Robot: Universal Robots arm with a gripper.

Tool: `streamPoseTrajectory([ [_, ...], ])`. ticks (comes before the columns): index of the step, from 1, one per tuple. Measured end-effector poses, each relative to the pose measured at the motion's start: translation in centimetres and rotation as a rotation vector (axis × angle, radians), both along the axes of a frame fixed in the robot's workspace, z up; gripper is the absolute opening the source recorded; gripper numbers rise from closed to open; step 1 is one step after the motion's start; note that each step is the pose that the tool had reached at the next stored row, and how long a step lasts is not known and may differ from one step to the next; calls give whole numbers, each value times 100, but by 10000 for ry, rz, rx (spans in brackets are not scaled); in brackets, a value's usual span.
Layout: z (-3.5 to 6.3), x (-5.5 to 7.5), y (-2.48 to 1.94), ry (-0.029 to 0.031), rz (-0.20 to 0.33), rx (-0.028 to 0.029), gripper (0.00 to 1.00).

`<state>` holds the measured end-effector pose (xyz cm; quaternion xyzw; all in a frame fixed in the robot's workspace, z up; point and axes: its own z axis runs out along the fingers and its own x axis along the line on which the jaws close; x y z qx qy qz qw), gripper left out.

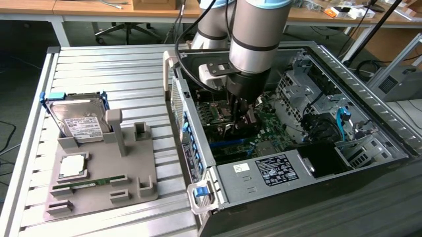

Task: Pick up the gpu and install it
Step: 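Insert the gpu into the slot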

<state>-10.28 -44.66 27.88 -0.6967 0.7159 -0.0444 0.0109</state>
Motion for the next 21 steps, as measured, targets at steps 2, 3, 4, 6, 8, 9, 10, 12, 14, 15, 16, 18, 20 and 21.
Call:
streamPoseTrajectory([
  [2, -2, -1, -1, -1, 0, 12, 27],
  [3, -4, -1, -1, -2, -1, 17, 27],
  [4, -7, -2, -2, -1, -1, 20, 27],
  [6, -11, -2, -4, 0, 0, 27, 27],
  [8, -20, -1, -9, -1, 1, 50, 27],
  [9, -26, -1, -14, 0, 0, 61, 27],
  [10, -31, -1, -17, -1, 1, 67, 27],
  [12, -43, -1, -30, 0, 0, 85, 27],
  [14, -53, -1, -41, 0, 0, 101, 27],
  [15, -61, -1, -49, -1, 0, 114, 27],
  [16, -69, -1, -56, 0, 1, 122, 27],
  [18, -83, -1, -70, 0, 0, 141, 27],
  [20, -84, -2, -70, 2, -1, 143, 27],
  [21, -84, -1, -70, 1, 0, 143, 27],
])
